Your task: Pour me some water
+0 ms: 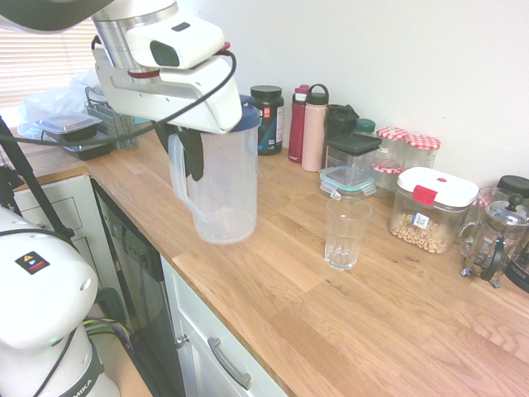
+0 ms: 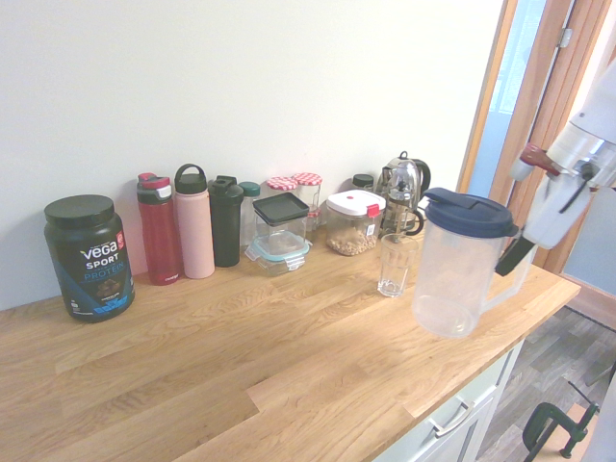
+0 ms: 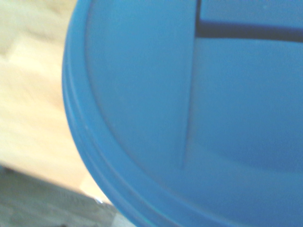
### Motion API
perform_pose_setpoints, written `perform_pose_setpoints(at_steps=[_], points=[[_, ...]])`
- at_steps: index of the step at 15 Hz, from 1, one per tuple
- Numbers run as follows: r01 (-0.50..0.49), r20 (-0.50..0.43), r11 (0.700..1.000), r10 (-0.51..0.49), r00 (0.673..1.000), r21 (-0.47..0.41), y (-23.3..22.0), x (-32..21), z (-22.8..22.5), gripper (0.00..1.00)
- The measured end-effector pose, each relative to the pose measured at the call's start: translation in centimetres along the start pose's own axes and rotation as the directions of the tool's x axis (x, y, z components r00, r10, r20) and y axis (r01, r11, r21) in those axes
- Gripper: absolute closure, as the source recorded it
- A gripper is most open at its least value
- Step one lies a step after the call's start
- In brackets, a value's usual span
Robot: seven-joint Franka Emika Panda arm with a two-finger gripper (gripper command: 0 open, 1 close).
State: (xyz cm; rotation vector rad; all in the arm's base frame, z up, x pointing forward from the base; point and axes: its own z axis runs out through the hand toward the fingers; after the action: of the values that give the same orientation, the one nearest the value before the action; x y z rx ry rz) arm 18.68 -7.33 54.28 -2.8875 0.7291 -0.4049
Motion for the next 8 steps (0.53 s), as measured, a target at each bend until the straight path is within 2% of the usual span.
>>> perform_pose_setpoints(at_steps=[2,5,8], points=[[0.040,0.019,0.998,-0.041,0.999,0.039,3.0,0.9,0.5,1.00],[0.055,0.016,0.998,-0.055,0.998,0.010,5.7,2.2,0.6,1.00],[0.149,0.055,0.989,-0.148,0.987,-0.022,7.2,3.8,0.7,1.00]])
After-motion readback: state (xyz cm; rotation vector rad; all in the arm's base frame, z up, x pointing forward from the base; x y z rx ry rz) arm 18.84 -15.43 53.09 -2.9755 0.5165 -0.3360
